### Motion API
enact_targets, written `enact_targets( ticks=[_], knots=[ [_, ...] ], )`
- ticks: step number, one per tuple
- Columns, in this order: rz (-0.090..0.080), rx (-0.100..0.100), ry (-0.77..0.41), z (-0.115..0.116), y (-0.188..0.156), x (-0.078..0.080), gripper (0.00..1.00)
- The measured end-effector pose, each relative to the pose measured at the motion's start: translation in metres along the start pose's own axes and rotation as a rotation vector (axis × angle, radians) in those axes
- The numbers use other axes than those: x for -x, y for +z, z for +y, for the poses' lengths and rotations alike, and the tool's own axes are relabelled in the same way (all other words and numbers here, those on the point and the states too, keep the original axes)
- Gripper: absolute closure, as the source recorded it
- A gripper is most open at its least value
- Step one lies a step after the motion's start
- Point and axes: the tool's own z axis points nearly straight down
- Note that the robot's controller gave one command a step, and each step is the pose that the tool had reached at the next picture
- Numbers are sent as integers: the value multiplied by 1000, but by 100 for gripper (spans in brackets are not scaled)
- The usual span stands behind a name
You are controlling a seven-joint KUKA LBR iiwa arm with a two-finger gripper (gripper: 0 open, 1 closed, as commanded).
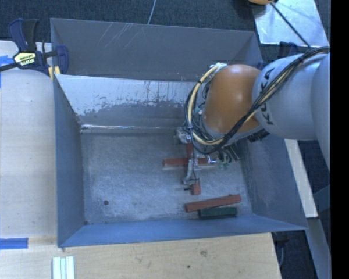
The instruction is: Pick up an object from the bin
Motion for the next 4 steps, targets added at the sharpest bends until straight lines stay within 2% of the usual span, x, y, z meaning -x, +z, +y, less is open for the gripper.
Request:
enact_targets(
  ticks=[1, 3, 4],
  knots=[
    [1, -3, -31, -55, -1, -4, 100],
    [1, -2, -47, -46, -2, -5, 100],
    [3, -1, -65, -56, -52, -5, 100]
  ],
)
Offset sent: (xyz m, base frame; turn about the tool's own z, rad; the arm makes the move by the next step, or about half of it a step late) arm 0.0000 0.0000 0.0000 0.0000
